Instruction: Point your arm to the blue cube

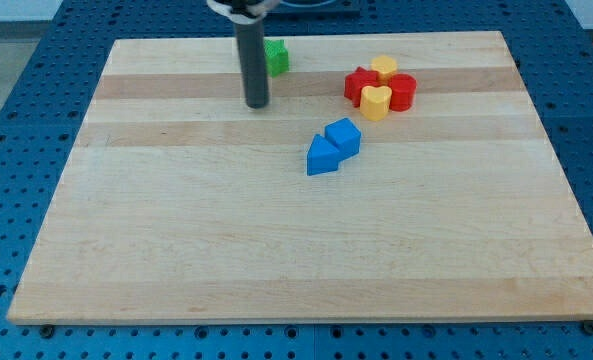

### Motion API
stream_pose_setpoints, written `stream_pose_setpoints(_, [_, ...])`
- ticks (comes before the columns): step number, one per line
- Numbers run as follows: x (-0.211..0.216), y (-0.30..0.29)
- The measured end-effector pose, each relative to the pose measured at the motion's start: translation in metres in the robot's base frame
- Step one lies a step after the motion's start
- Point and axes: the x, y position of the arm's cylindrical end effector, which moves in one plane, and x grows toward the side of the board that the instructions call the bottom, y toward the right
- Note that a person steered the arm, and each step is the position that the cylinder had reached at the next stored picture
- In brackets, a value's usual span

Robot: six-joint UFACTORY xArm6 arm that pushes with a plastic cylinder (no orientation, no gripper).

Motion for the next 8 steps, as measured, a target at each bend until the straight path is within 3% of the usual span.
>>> stream_pose_setpoints(2, [-0.068,-0.075])
stream_pose_setpoints(4, [-0.123,-0.049])
stream_pose_setpoints(6, [-0.116,-0.010])
stream_pose_setpoints(8, [-0.117,-0.025])
